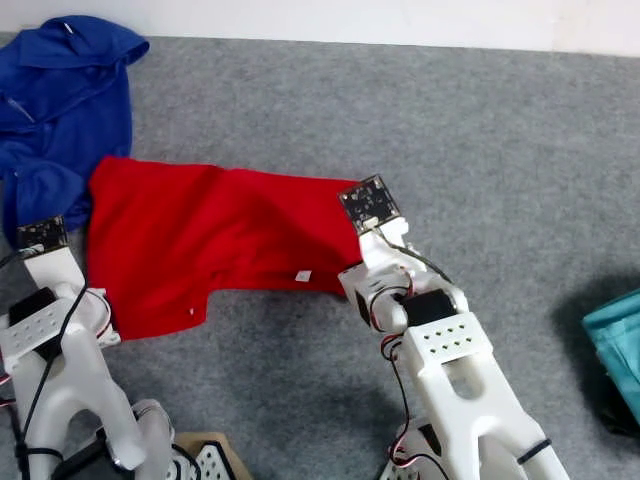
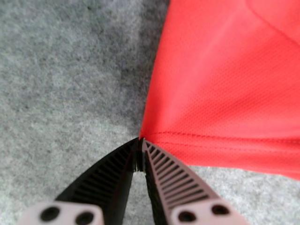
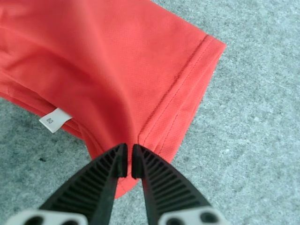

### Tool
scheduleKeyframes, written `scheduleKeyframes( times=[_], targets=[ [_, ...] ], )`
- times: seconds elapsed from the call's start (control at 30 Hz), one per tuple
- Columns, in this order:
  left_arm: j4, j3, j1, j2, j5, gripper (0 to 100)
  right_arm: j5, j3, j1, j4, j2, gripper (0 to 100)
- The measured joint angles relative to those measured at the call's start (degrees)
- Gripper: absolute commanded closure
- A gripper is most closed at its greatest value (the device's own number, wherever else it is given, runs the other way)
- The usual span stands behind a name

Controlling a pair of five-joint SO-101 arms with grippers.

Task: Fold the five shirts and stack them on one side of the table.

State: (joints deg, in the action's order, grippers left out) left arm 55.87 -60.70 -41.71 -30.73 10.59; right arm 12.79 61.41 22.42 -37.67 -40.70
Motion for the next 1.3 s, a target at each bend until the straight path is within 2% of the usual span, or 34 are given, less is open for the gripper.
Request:
scheduleKeyframes(
  times=[0.13, 0.3, 0.37, 0.5, 0.63, 0.73, 0.83, 1.0, 1.13, 1.3],
  targets=[
    [3.43, 3.78, -1.14, 0.0, 0.26, 95, 0.0, 0.0, 0.0, 0.0, 0.0, 96.1],
    [9.41, 9.23, -4.13, 0.0, 0.26, 69, -0.18, 0.0, 0.0, 0.0, 0.0, 96.1],
    [11.69, 11.6, -5.54, 0.0, 0.26, 63, -0.18, 0.0, 0.0, 0.0, 0.0, 96.1],
    [16.35, 16.09, -5.89, 0.0, 0.26, 72, -1.23, 0.0, -0.62, 0.0, 0.0, 96.1],
    [18.29, 22.07, -5.19, 0.0, 0.26, 83, -9.14, -2.46, -6.86, 0.0, 0.0, 96.1],
    [18.37, 26.81, -0.44, 0.0, 0.09, 89, -13.01, -5.1, -10.46, 0.0, 0.0, 93.3],
    [18.2, 28.48, 7.74, 0.0, -4.92, 94, -13.89, -7.03, -10.73, 0.0, 0.62, 88.9],
    [12.31, 28.57, 19.16, 2.37, -14.86, 99, -14.24, -12.04, -10.29, 0.0, 8.26, 89.4],
    [5.1, 28.57, 20.75, 10.9, -22.07, 99, -14.24, -17.05, -8.62, 1.76, 17.85, 89.7],
    [-4.84, 28.57, 20.75, 23.91, -29.63, 99, -14.24, -22.51, -8.7, 8.88, 29.98, 89.7]
  ],
)
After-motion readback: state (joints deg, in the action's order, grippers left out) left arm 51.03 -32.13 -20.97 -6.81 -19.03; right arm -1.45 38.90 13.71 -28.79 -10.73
